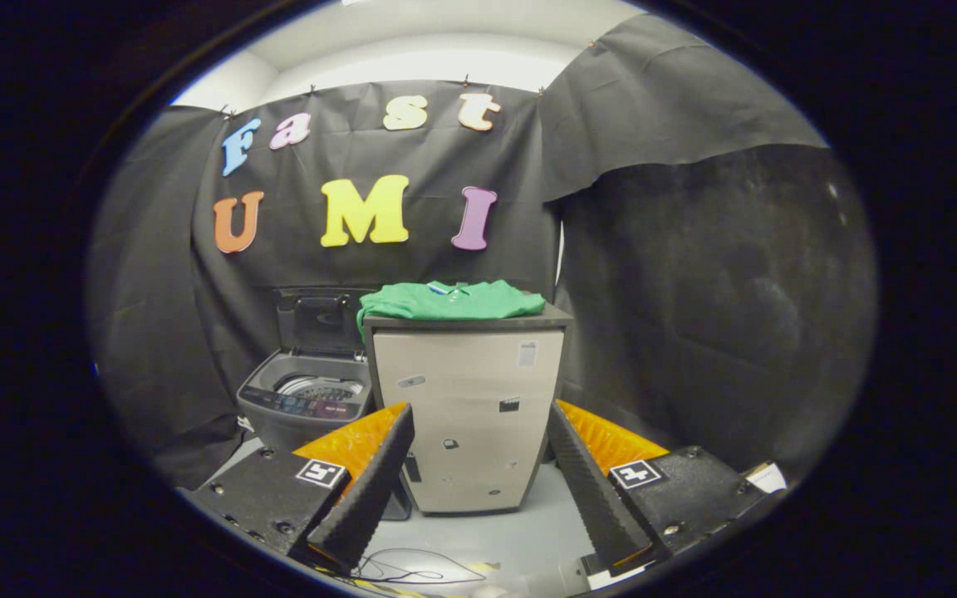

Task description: Put the clothes into the washing machine and then close the washing machine lid.

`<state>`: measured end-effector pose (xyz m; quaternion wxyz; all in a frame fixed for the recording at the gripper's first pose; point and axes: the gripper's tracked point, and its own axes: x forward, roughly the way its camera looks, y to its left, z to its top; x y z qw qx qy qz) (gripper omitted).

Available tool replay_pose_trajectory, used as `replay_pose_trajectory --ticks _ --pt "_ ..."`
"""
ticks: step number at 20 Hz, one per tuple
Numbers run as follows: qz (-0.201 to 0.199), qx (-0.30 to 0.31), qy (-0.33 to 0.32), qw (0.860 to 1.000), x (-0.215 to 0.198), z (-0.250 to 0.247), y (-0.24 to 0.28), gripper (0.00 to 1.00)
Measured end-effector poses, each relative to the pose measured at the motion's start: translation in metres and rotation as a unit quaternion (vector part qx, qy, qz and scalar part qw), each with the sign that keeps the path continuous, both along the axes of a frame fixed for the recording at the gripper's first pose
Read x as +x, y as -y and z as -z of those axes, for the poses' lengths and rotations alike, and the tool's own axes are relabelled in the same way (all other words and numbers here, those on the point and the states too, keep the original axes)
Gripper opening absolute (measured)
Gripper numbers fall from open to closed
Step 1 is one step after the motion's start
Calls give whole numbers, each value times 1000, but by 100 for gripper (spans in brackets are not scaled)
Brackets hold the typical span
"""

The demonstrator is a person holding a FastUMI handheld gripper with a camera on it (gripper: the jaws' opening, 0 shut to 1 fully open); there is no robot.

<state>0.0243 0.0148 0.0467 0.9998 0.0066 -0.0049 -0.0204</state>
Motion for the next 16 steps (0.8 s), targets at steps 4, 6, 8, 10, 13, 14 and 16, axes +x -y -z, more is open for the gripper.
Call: replay_pose_trajectory --ticks 4,6,8,10,13,14,16 --pt "7 13 7 1000 20 -41 -4 100" --pt "3 18 11 1000 33 -62 -6 100" --pt "5 18 12 1000 52 -82 -5 100" --pt "7 21 16 1000 73 -101 -3 100" --pt "-1 30 20 999 114 -127 -5 100" --pt "-1 32 18 999 128 -134 -6 100" --pt "-2 34 9 999 161 -148 -8 100"
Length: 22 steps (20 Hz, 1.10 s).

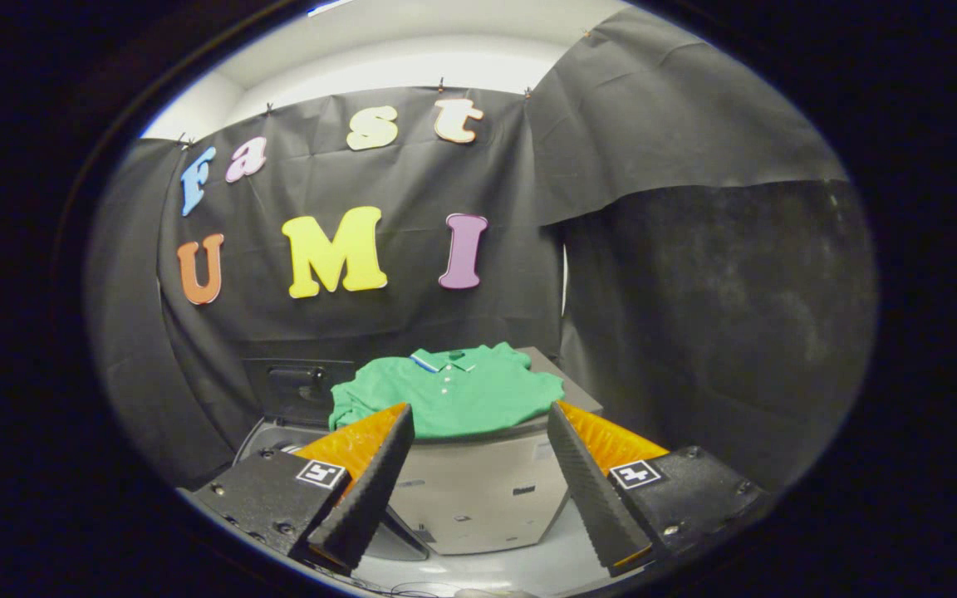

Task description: Put the clothes into the washing machine and then close the washing machine lid.

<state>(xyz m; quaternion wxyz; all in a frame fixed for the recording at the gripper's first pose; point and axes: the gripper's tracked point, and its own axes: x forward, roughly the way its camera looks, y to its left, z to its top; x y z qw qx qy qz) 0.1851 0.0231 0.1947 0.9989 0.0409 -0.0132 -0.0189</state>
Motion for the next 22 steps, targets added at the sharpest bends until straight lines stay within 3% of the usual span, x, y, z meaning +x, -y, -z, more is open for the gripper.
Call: replay_pose_trajectory --ticks 10,16,22 --pt "-41 -18 -51 998 146 -34 -28 100" --pt "-36 -30 -149 988 229 7 -32 100" --pt "-25 -51 -218 974 283 52 -37 100"
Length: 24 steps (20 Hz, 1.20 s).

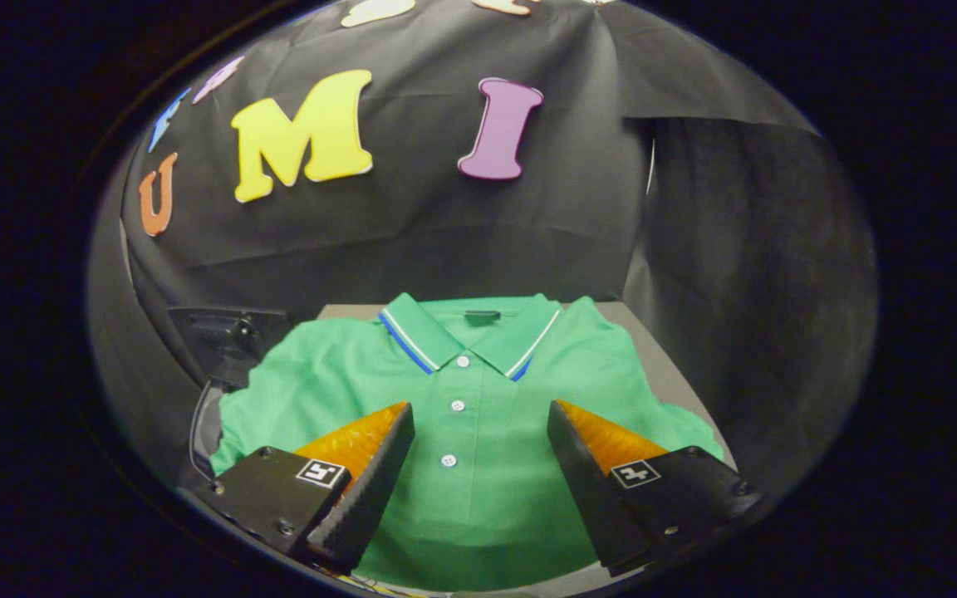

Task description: Put the clothes into the washing machine and then close the washing machine lid.

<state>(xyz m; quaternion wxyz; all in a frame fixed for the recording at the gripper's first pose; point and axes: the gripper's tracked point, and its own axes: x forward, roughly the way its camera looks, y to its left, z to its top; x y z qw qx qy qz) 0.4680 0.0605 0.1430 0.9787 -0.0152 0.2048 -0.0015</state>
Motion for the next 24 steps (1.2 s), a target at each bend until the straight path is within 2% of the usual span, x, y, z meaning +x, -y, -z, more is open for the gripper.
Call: replay_pose_trajectory --ticks 3,8,14,16,18,21,24 --pt "-7 2 -18 1000 12 6 -4 100" --pt "-6 14 -34 999 7 9 -6 98" --pt "-1 46 -41 998 6 10 -4 86" --pt "1 50 -36 998 5 7 0 72" --pt "-1 46 -43 998 6 11 -7 44" --pt "-10 57 -46 997 5 8 -8 12" --pt "-16 41 -40 998 5 9 -9 7"
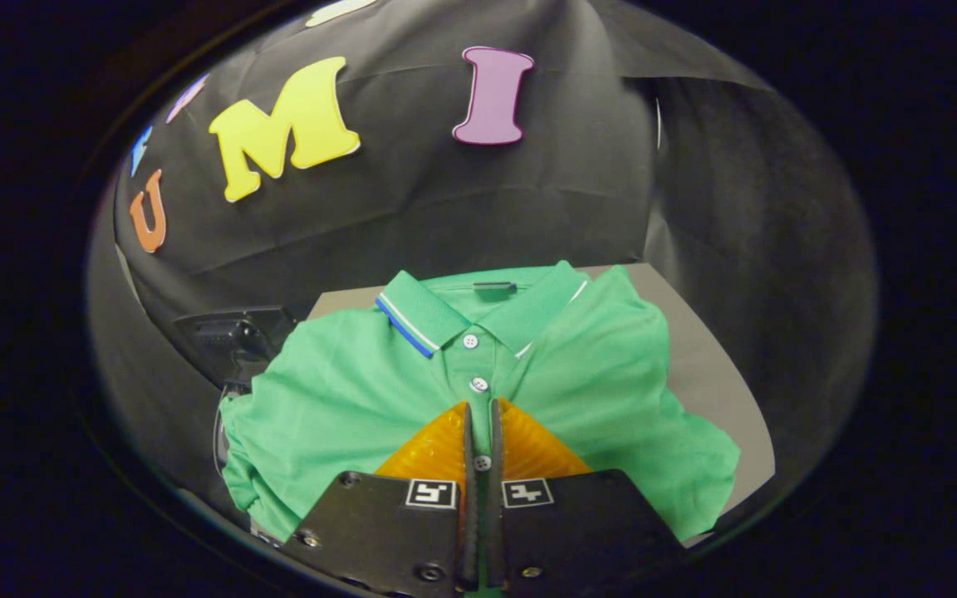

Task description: Put the clothes into the washing machine and then close the washing machine lid.

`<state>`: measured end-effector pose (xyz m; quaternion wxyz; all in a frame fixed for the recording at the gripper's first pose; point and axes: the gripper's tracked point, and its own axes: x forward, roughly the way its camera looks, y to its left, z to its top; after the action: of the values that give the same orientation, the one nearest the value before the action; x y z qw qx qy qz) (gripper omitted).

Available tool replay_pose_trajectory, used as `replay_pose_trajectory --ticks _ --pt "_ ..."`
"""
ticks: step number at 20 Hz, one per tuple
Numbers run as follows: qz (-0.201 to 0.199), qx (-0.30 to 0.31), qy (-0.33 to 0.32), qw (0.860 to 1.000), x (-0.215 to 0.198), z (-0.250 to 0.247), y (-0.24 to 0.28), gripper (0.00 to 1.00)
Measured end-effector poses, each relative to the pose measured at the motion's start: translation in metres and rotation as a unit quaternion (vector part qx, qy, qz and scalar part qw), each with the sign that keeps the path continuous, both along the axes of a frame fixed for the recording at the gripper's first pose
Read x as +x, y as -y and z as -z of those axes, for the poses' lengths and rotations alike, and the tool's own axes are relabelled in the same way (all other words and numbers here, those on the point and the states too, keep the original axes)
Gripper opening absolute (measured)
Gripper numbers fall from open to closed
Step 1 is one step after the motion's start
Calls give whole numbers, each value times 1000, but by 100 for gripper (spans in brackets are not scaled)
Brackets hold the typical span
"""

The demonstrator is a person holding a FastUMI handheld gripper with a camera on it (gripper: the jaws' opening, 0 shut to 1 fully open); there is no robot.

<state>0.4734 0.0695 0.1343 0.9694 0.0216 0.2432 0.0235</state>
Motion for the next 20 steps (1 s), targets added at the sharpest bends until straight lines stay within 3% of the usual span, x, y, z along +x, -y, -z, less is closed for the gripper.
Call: replay_pose_trajectory --ticks 10,20 --pt "3 13 52 999 -18 -20 -18 5" --pt "-34 67 128 989 -52 -99 -63 5"
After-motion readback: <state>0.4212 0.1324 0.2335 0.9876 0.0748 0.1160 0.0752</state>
